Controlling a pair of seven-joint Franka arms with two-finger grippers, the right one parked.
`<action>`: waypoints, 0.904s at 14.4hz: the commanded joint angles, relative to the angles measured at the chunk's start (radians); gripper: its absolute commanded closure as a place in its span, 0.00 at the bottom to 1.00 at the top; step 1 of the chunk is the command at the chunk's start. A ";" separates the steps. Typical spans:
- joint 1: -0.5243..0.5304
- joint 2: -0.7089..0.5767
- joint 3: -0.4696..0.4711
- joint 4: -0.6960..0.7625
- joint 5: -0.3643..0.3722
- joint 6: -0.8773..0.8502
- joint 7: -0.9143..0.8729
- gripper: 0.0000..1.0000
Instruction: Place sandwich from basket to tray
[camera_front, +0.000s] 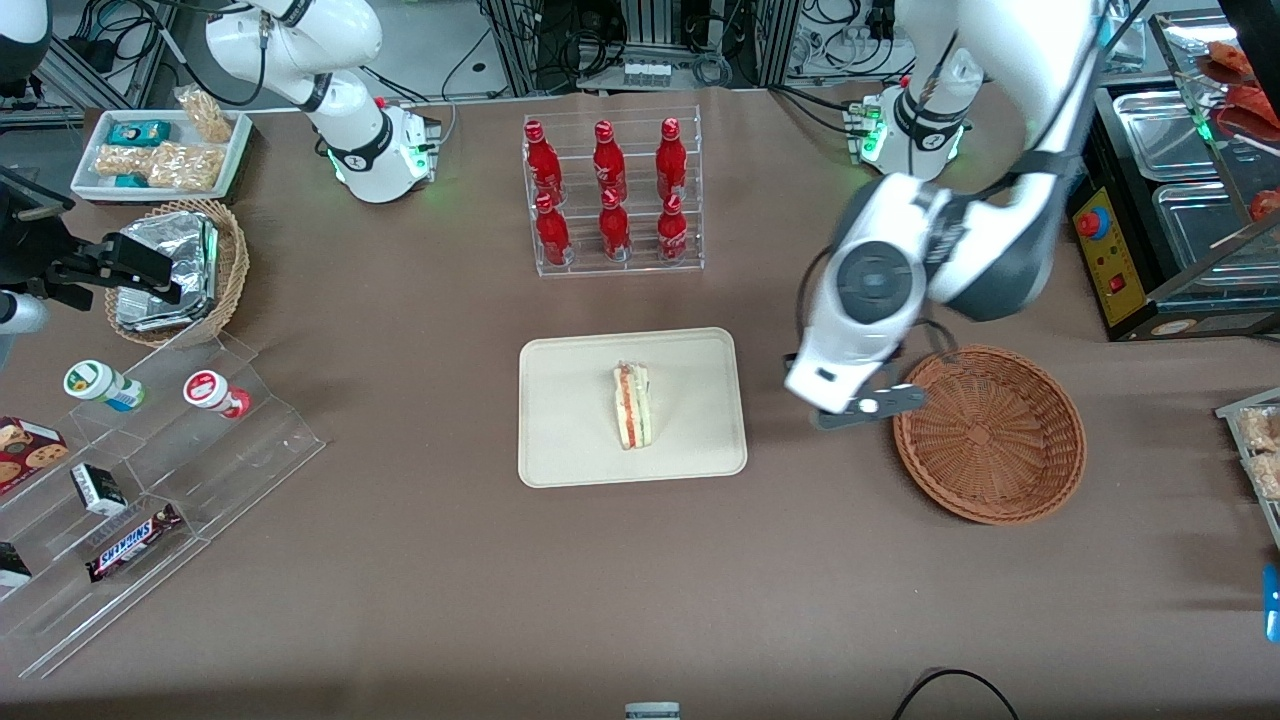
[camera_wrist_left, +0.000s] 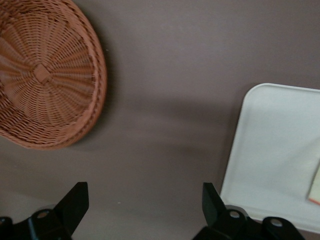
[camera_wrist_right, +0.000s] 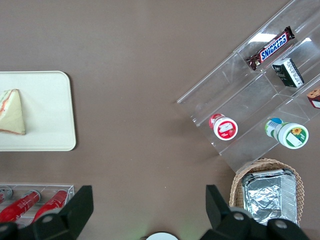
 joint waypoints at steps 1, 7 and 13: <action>0.095 -0.122 -0.010 -0.112 -0.046 -0.006 0.158 0.00; 0.267 -0.257 -0.010 -0.127 -0.083 -0.158 0.456 0.00; 0.329 -0.339 0.031 -0.071 -0.083 -0.247 0.686 0.00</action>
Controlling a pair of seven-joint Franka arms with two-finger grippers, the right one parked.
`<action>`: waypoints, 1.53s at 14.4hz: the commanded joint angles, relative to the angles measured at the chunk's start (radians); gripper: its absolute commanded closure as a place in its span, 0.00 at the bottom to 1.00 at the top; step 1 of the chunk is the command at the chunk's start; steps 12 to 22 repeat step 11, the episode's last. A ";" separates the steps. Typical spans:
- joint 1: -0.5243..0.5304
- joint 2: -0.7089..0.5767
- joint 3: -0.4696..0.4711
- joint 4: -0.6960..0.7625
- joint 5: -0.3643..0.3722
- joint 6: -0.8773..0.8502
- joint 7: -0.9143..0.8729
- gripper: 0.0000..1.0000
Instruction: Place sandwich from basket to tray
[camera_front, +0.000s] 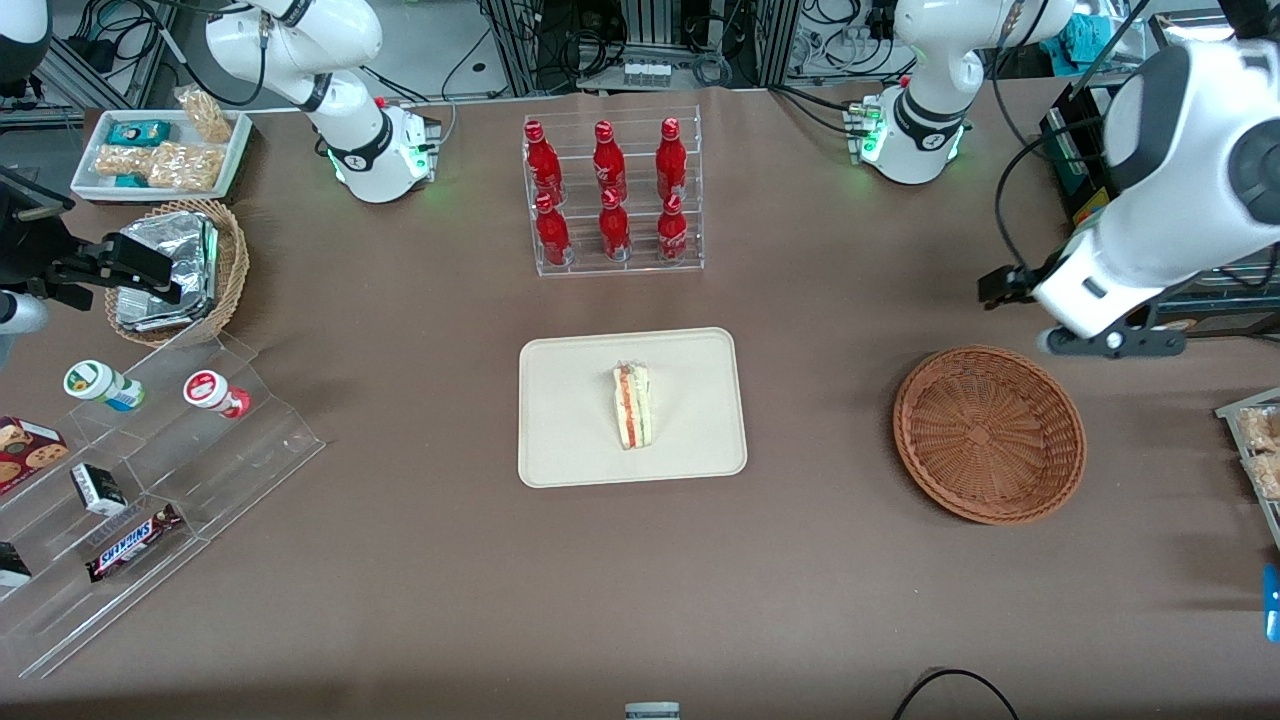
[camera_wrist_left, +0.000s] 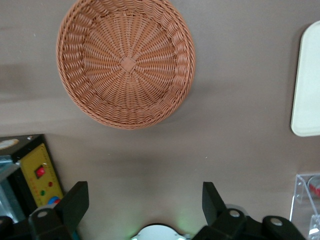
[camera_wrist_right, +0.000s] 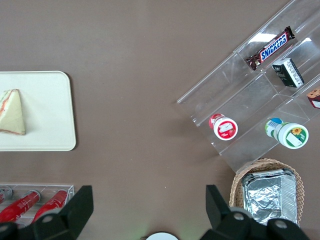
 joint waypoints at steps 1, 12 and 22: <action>-0.007 -0.030 0.059 0.040 -0.013 -0.026 0.076 0.00; -0.059 -0.024 0.188 0.184 -0.022 -0.020 0.071 0.00; -0.059 -0.024 0.188 0.184 -0.022 -0.020 0.071 0.00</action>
